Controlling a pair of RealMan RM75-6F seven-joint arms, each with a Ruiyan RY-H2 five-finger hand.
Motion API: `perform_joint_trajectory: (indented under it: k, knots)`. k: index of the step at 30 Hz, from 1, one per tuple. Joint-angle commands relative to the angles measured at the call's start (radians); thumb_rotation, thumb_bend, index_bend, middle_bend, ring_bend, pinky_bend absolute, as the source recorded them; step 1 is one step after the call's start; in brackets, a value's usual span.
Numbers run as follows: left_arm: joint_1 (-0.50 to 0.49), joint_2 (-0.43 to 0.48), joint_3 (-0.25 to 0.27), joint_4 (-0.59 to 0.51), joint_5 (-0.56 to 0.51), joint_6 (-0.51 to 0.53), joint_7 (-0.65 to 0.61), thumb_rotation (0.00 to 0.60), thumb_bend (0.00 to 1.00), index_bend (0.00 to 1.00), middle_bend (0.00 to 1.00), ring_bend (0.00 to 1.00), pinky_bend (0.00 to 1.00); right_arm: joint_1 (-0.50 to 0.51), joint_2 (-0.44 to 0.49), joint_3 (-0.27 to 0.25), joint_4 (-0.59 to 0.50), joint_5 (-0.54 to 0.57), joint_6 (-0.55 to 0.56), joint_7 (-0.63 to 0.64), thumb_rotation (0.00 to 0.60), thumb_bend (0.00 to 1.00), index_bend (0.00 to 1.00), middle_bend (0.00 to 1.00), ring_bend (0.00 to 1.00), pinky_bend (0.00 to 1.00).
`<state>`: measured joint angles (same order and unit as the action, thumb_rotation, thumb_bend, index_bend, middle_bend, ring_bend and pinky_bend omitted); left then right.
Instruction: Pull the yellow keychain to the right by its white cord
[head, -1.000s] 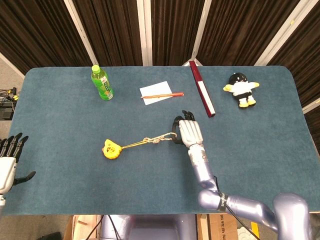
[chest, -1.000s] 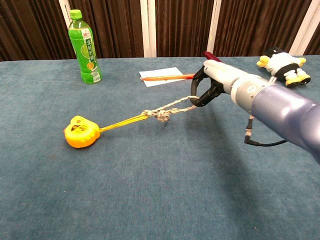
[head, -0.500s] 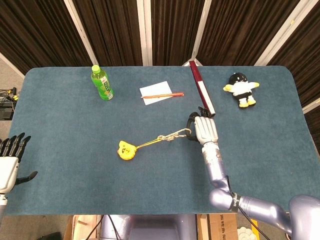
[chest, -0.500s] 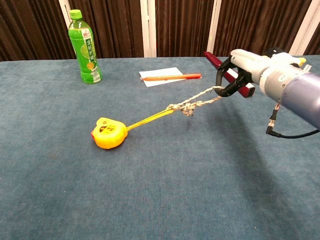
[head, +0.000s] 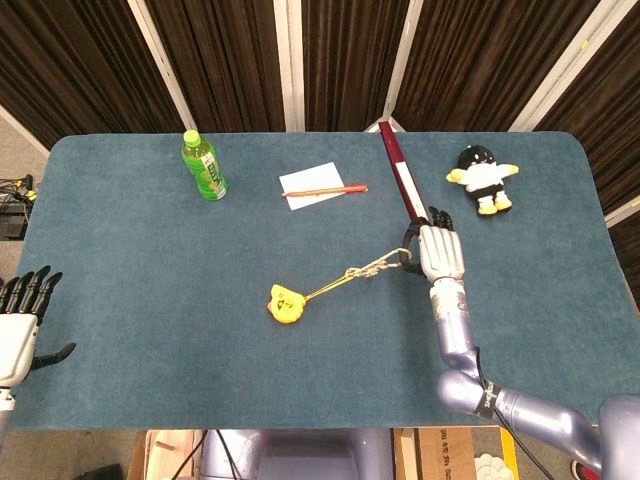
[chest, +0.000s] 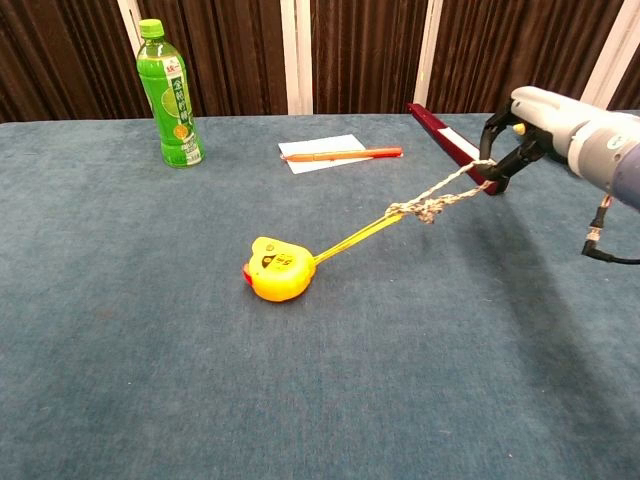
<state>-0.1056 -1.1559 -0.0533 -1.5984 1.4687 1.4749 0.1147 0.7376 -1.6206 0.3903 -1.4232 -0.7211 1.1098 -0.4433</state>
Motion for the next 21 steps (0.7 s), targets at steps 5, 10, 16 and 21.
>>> perform_joint_trajectory:
  k: [5,10,16,21]
  knots:
    - [0.0,0.0,0.0,-0.001,0.001,0.001,0.001,0.6,0.0,0.0,0.0,0.0,0.0,-0.012,0.036,0.002,0.01,0.006,-0.001,0.009,0.6,0.51,0.66,0.32,0.05,0.04]
    - [0.001,0.001,0.0,-0.002,0.001,0.003,-0.001,0.6,0.0,0.0,0.0,0.0,0.0,-0.02,0.064,0.01,0.018,0.017,0.001,0.015,0.6,0.52,0.66,0.32,0.05,0.04]
    - [0.001,0.001,0.001,-0.004,0.004,0.005,-0.001,0.6,0.0,0.0,0.0,0.0,0.0,-0.03,0.099,0.027,0.048,0.05,0.002,0.02,0.6,0.52,0.67,0.32,0.05,0.04]
    - [0.002,0.001,0.001,-0.005,0.005,0.006,0.002,0.6,0.0,0.0,0.0,0.0,0.0,-0.034,0.115,0.047,0.097,0.092,-0.006,0.024,0.6,0.52,0.66,0.32,0.05,0.04]
